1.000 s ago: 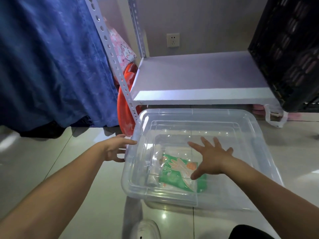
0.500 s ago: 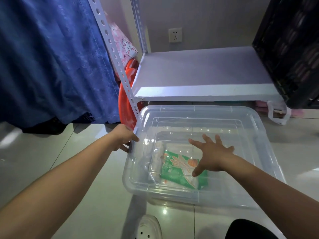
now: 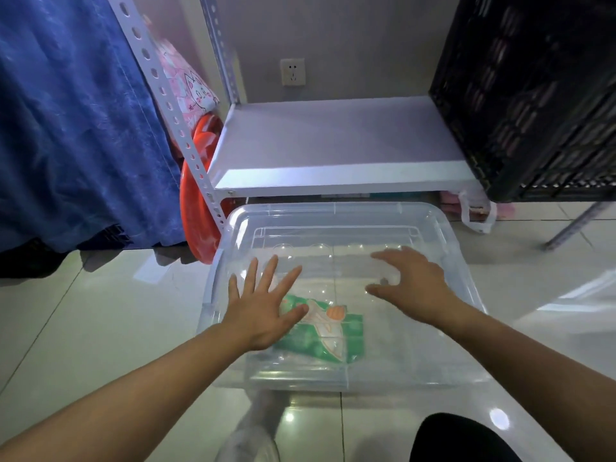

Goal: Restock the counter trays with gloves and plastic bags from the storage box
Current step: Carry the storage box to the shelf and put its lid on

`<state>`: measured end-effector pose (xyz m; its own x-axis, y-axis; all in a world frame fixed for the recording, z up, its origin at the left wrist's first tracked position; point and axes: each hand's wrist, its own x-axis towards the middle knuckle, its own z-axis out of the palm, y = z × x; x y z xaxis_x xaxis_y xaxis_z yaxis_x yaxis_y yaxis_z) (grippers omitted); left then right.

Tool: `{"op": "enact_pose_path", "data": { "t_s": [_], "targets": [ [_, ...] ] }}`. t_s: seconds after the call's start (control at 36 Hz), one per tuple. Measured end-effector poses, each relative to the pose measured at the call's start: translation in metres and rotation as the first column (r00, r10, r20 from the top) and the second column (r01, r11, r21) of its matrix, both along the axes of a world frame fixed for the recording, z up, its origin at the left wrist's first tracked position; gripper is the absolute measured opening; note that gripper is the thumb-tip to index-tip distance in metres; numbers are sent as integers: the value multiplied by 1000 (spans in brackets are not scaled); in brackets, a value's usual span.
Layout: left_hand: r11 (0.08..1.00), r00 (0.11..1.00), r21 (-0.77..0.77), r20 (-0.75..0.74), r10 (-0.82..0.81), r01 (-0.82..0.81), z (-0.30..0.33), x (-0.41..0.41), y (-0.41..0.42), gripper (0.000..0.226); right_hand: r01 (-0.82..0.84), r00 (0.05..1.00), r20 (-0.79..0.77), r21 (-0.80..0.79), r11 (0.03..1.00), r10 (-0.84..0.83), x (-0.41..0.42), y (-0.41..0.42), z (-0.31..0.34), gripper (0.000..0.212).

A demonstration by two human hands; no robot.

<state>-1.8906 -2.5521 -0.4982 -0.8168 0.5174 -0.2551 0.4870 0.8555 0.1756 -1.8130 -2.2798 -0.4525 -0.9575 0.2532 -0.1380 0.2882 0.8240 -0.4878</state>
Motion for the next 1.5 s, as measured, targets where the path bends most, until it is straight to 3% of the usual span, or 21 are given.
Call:
{"op": "enact_pose_path", "data": {
  "t_s": [0.08, 0.17, 0.22, 0.28, 0.31, 0.36, 0.44, 0.94, 1.08, 1.22, 1.33, 1.42, 1.5],
  "targets": [
    [999, 999, -38, -41, -3, 1, -8, 5, 1, 69, 271, 960, -48, -98, 958, -277, 8, 49, 7, 75],
    [998, 998, -58, -57, 2, -5, -9, 2, 1, 67, 561, 828, 234, -358, 746, -510, 14, 95, 6, 101],
    [998, 998, -70, -70, 2, -7, -10, 2, 1, 68, 690, 718, 497, -419, 590, -486, 21, 113, 4, 113],
    [997, 997, -78, -75, 0, -6, -11, 2, 3, 68, 741, 656, 644, -451, 498, -392, 27, 119, 0, 124],
    [997, 997, -82, -74, 1, -7, -12, 2, 3, 68, 752, 645, 662, -458, 474, -383, 28, 123, -5, 118],
    [996, 997, -83, -80, 6, -13, -12, 1, 3, 68, 765, 637, 653, -466, 445, -411, 27, 125, -11, 85],
    [996, 996, -92, -88, 5, -13, -11, 3, 4, 69, 778, 626, 626, -456, 433, -466, 22, 124, -13, 55],
    [991, 1000, -135, -13, 0, -2, -7, 2, 2, 70, 740, 668, 420, -455, 495, -614, 25, 108, -20, 32],
    [992, 993, -125, 115, -13, 28, 8, -1, 2, 80, 718, 681, 330, -475, 508, -654, 31, 104, -28, 40],
    [998, 981, -19, 189, -53, 58, 27, -4, -13, 82, 671, 713, 171, -450, 590, -680, 57, 86, -30, 59],
    [990, 997, 116, 15, 78, -79, 34, 8, -48, 83, 669, 710, 240, -523, 528, -662, 103, 69, -23, 45],
    [849, 953, 468, -43, 300, -246, 28, 32, -86, 85, 664, 722, 330, -577, 474, -609, 135, 61, -20, 25],
    [632, 862, 613, 179, 474, -474, 8, 60, -111, 96, 654, 734, 390, -624, 427, -555, 144, 61, -19, 25]
  ]
}}
